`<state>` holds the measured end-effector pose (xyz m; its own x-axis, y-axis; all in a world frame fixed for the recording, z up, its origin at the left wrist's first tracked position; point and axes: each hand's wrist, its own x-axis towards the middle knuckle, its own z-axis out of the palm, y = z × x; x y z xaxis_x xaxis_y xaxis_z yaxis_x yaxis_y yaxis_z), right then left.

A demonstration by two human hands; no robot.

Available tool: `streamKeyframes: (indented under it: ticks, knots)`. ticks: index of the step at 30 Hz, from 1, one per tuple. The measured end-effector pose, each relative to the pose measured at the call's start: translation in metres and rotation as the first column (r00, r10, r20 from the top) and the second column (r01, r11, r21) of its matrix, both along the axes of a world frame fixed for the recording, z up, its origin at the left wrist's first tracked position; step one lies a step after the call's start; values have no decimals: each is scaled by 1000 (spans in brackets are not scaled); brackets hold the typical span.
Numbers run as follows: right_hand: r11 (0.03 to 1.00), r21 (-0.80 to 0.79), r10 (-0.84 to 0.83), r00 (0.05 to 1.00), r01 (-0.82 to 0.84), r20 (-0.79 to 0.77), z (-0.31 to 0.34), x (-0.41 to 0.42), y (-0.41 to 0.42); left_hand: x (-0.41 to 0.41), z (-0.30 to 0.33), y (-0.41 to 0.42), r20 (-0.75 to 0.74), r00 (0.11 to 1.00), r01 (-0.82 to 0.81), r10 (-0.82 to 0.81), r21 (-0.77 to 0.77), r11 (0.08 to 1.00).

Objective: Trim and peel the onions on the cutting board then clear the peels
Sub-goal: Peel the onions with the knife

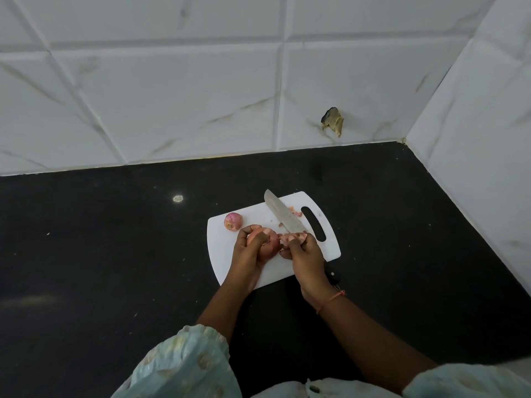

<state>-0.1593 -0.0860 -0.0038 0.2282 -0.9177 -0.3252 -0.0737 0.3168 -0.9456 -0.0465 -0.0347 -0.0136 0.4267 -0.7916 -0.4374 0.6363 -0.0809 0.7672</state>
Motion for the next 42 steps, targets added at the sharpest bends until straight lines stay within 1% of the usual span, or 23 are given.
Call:
streamKeyframes:
  ticks: [4, 7, 11, 14, 16, 17, 19, 20, 22, 23, 25, 26, 28, 29, 32, 34, 38, 42]
  knots:
    - [999, -49, 13, 998, -16, -65, -1, 0, 5, 3, 0, -2, -25, 1000, -10, 11, 29, 1000]
    - [997, -74, 27, 997, -33, -79, -3, -1, 10, 2, 1, -3, -68, 996, -46, 49, 45, 998]
    - [996, -73, 51, 998, -54, -38, 3, -4, 10, 2, 6, -4, -141, 986, -84, 93, 66, 994]
    - [997, -71, -13, 1000, 12, -13, 14, -6, 3, 0, 5, -5, -115, 989, -82, 93, 102, 991]
    - [991, -123, -59, 998, 56, -23, 18, -8, -8, -1, 8, -5, -154, 982, -92, 112, 129, 987]
    - [989, -143, -34, 999, 28, -41, 19, -7, -13, -1, 10, -5, -178, 976, -103, 125, 128, 986]
    - [981, -165, 86, 991, -103, -107, 22, -5, -19, 0, 11, -4, -205, 968, -123, 144, 113, 986]
    - [968, -189, 138, 978, -167, -158, 22, -4, -20, 1, 11, -4, -217, 965, -130, 150, 105, 986]
    - [917, -302, 176, 943, -261, -281, 25, -2, -14, 1, 12, -2, -247, 956, -140, 159, 94, 986]
    - [872, -390, 176, 932, -297, -317, 26, -2, -10, 1, 13, -2, -257, 953, -141, 159, 86, 986]
    - [732, -561, 212, 912, -386, -352, 22, -3, -1, 2, 13, -1, -276, 950, -139, 149, 55, 989]
    - [665, -593, 253, 884, -453, -392, 20, -4, 4, 4, 13, -1, -279, 949, -139, 146, 43, 989]
    - [585, -589, 305, 824, -558, -478, 18, -3, 10, 7, 12, -1, -281, 949, -138, 142, 33, 990]
    - [581, -587, 299, 819, -564, -491, 17, -3, 12, 8, 11, -1, -276, 952, -129, 135, 42, 991]
    - [625, -597, 256, 854, -503, -452, 13, -1, 13, 11, 12, -1, -239, 967, -75, 89, 69, 995]
    - [636, -591, 249, 856, -497, -452, 11, 1, 11, 13, 11, -2, -216, 975, -35, 49, 72, 997]
    - [656, -520, 287, 818, -547, -498, 14, 1, 6, 18, 10, -4, -178, 984, 16, 4, 112, 994]
    - [667, -409, 413, 765, -623, -493, 24, 0, -1, 19, 12, -4, -210, 977, -17, 40, 111, 994]
